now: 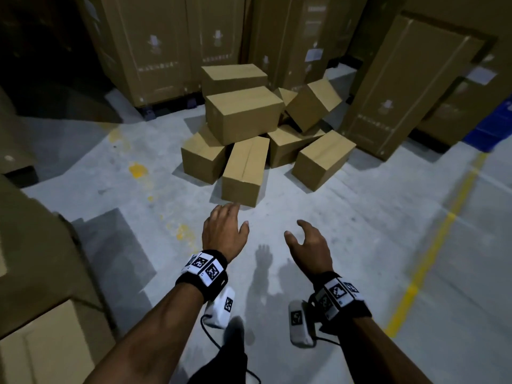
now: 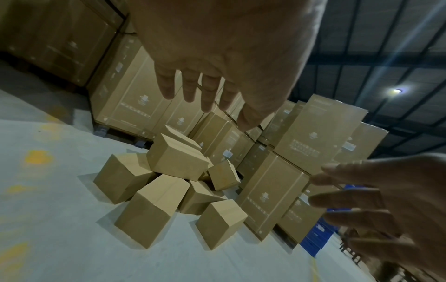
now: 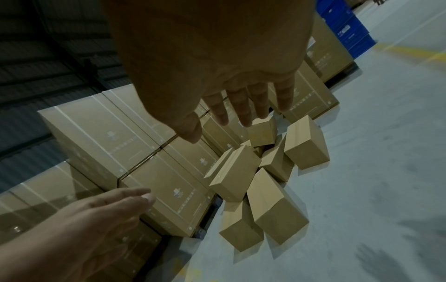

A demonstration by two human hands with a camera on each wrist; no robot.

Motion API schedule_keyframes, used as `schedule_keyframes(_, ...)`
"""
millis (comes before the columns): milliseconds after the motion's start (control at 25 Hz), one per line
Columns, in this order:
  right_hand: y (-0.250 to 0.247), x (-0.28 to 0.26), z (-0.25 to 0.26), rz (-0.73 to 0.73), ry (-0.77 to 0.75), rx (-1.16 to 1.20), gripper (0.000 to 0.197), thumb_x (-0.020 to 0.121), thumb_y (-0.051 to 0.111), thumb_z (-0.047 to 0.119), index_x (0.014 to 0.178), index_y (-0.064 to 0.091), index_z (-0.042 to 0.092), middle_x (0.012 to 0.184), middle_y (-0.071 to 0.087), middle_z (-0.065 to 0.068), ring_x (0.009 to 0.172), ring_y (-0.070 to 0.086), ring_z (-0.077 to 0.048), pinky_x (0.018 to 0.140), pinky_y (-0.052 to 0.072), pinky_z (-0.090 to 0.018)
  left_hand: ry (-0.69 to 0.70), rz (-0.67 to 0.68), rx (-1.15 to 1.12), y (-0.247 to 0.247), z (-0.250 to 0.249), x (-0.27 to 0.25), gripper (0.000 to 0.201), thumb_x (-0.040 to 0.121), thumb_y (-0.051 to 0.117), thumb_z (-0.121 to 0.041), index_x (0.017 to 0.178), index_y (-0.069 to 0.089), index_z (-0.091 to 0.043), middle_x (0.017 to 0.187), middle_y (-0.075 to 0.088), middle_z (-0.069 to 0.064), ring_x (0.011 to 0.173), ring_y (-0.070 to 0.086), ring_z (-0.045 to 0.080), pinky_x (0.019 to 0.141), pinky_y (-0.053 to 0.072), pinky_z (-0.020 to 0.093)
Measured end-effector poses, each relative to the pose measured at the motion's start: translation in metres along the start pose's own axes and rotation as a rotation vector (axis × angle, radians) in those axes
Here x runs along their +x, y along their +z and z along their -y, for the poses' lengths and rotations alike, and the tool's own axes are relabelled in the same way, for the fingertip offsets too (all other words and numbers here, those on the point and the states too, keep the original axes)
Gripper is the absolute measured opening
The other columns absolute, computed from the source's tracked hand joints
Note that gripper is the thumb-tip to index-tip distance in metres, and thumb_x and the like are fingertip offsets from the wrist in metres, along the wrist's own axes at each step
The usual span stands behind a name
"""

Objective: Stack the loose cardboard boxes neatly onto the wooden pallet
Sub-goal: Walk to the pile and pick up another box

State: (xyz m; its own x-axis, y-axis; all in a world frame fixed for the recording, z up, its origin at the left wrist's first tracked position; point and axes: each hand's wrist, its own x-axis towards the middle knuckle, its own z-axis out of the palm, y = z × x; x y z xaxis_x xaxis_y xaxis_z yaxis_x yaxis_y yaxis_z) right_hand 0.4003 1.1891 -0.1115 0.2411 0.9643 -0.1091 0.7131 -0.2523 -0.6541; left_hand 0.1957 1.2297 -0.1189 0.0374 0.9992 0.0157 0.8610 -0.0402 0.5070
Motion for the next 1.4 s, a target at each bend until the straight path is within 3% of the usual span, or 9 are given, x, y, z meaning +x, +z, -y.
schedule_keyframes(280,0.028,0.177,0.072,0.059,-0.021,0.0,0.055,0.098,0.059,0.039,0.146,0.048,0.013,0.147,0.051,-0.012,0.135,0.046,-0.03,0.107,0.038,-0.04,-0.025,-0.028,0.046,-0.042,0.018,0.178,0.053,0.097,0.053,-0.033,0.145,0.044,-0.012,0.15,0.045,0.01,0.14,0.034,0.029,0.108,0.035,0.043)
schedule_keyframes(480,0.081,0.301,0.126,0.096,-0.068,0.046,0.052,0.098,0.062,0.032,0.143,0.051,0.008,0.143,0.054,-0.017,0.133,0.048,-0.034,0.107,0.038,-0.04,-0.095,-0.023,0.125,-0.05,0.073,0.289,0.053,0.098,0.051,-0.035,0.144,0.044,-0.011,0.151,0.043,0.009,0.142,0.032,0.028,0.11,0.032,0.042)
schedule_keyframes(720,0.146,0.495,0.203,0.187,-0.023,0.065,0.056,0.099,0.056,0.041,0.147,0.046,0.015,0.148,0.049,-0.015,0.137,0.043,-0.036,0.11,0.036,-0.043,-0.126,0.102,0.264,-0.075,0.147,0.467,0.054,0.099,0.048,-0.04,0.145,0.042,-0.014,0.15,0.044,0.008,0.144,0.029,0.028,0.111,0.031,0.039)
schedule_keyframes(960,0.175,0.629,0.287,0.193,-0.056,0.038,0.054,0.097,0.061,0.037,0.143,0.05,0.009,0.14,0.055,-0.021,0.13,0.05,-0.039,0.105,0.041,-0.044,-0.123,0.048,0.235,-0.126,0.18,0.613,0.054,0.1,0.046,-0.038,0.149,0.039,-0.016,0.153,0.042,0.004,0.146,0.026,0.027,0.112,0.029,0.04)
schedule_keyframes(1280,0.243,0.766,0.335,0.084,0.195,0.038,0.061,0.097,0.058,0.043,0.148,0.044,0.014,0.148,0.05,-0.016,0.135,0.047,-0.035,0.108,0.041,-0.044,0.019,0.219,0.178,-0.118,0.252,0.82,0.054,0.1,0.045,-0.039,0.148,0.038,-0.016,0.154,0.039,0.004,0.145,0.025,0.026,0.115,0.027,0.04)
schedule_keyframes(1400,0.262,0.805,0.363,0.0,0.342,0.063,0.062,0.097,0.058,0.044,0.15,0.042,0.015,0.15,0.047,-0.016,0.136,0.046,-0.035,0.108,0.041,-0.042,0.144,0.291,0.168,-0.124,0.27,0.901,0.048,0.099,0.047,-0.037,0.142,0.044,-0.015,0.149,0.045,0.006,0.139,0.033,0.027,0.112,0.031,0.039)
